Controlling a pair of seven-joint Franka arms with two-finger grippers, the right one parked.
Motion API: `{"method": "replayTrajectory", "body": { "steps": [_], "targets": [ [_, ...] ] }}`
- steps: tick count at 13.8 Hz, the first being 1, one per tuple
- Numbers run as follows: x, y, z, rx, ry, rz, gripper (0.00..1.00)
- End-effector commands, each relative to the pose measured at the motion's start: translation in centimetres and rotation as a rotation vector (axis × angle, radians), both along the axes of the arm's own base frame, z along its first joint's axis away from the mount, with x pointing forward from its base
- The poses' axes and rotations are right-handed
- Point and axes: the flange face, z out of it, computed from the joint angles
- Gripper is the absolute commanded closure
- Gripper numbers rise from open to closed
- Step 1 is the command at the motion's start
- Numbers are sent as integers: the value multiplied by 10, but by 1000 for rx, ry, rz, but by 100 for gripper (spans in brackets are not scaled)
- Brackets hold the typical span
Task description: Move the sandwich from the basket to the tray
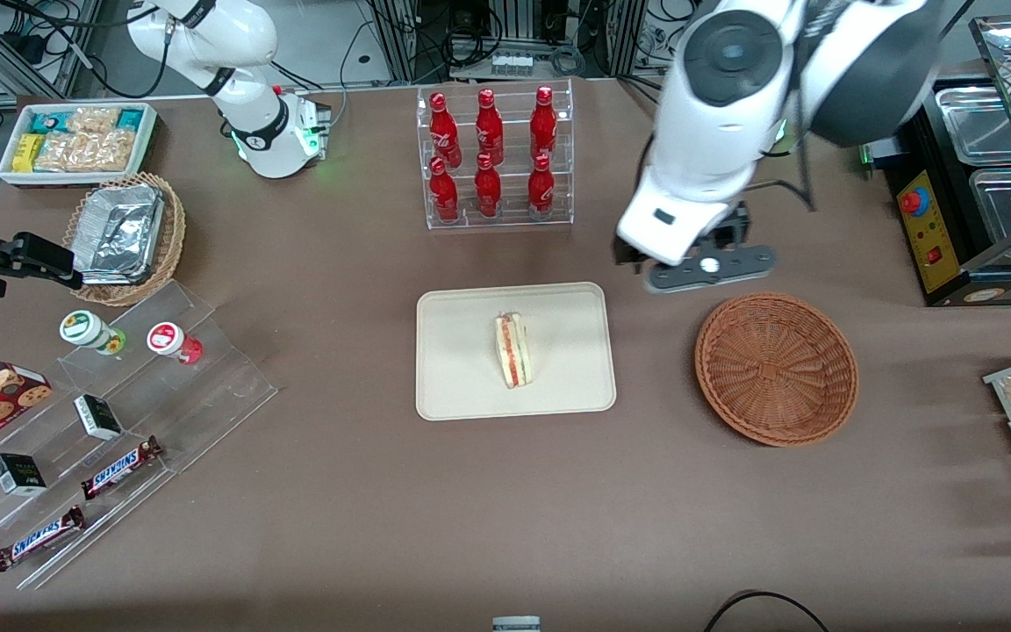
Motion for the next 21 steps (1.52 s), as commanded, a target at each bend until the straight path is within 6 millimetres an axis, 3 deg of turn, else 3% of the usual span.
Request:
{"method": "replayTrajectory", "body": {
  "steps": [1, 9, 13, 16, 21],
  "targets": [
    [-2, 44, 18, 2, 26, -38, 1],
    [3, 172, 47, -43, 94, -133, 0],
    [4, 220, 54, -74, 112, -186, 0],
    [2, 247, 56, -83, 116, -219, 0],
    [-9, 261, 65, -82, 96, -215, 0]
  ]
}}
